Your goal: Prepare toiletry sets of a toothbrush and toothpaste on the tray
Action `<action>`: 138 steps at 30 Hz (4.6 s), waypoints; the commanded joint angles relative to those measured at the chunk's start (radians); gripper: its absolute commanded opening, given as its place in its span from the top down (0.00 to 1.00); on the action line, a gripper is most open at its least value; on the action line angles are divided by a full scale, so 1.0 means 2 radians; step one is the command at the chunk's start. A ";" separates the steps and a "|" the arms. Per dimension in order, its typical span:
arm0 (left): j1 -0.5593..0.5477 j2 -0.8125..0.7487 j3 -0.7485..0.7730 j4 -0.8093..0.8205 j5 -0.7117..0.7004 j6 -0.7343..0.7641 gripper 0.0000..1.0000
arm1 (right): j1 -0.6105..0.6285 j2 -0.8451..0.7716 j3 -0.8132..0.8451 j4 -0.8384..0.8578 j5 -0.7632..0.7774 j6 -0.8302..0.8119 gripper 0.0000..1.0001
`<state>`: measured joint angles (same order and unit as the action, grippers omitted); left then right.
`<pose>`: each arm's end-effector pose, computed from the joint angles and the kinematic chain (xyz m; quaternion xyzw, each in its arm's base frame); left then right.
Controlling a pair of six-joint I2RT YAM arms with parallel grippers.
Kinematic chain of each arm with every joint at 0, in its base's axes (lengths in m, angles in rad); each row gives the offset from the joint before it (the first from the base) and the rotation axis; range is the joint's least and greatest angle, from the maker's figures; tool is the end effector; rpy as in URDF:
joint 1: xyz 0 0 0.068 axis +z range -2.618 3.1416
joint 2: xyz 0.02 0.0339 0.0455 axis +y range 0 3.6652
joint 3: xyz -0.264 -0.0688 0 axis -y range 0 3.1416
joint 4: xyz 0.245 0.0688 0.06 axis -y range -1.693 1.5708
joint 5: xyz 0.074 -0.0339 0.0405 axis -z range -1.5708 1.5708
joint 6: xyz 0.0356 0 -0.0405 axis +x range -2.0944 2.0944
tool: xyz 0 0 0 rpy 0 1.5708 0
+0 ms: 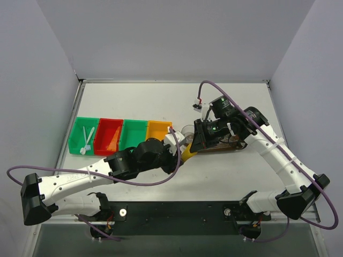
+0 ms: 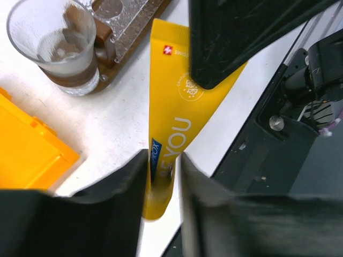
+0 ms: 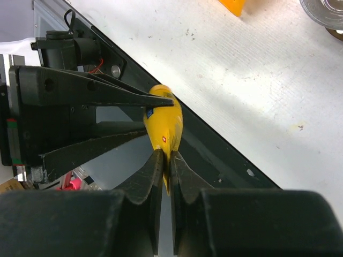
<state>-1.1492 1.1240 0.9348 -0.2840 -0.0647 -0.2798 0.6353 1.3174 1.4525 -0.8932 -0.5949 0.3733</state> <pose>0.1066 -0.2320 0.3145 0.3438 0.7805 -0.3208 0.4119 0.2004 0.1725 0.3904 -0.2296 0.8556 0.4183 0.2008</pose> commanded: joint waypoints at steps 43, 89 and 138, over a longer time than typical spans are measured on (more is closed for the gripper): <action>0.242 -0.042 0.031 -0.022 -0.057 -0.182 0.15 | -0.233 -0.027 0.013 0.045 0.242 -0.183 1.00; 0.275 -0.024 0.034 -0.028 -0.035 -0.191 0.15 | -0.233 0.022 -0.021 0.054 0.237 -0.214 1.00; 0.289 -0.018 0.037 -0.025 -0.021 -0.188 0.16 | -0.199 0.058 -0.091 0.095 0.267 -0.220 0.99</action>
<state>-0.5797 1.0977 0.9943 -0.3706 -0.1181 -0.6518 0.2226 1.4204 1.3060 -0.6895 -0.0738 -0.0582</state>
